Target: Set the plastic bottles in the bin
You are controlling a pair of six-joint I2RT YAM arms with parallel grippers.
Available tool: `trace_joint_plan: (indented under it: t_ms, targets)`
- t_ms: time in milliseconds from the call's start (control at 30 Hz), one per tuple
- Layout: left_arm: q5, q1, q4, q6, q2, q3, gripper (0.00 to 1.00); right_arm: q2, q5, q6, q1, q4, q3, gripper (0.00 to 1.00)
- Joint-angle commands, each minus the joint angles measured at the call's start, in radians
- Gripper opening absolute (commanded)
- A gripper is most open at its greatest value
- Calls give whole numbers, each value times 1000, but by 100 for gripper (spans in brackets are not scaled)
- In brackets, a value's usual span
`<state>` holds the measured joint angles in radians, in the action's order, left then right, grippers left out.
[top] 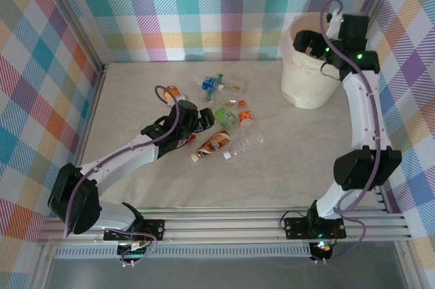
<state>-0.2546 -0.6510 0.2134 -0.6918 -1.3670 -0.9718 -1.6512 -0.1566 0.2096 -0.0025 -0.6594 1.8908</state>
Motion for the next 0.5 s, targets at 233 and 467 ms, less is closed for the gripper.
trace_joint_plan:
  t_ms: [233,467]
  targets:
    - [55,8,-69,11,-9,-19,100,341,-81,198,179,314,-585,100]
    - [41,8,-103,-10,-14,1,100,455,-12,417,255,312,-840,100]
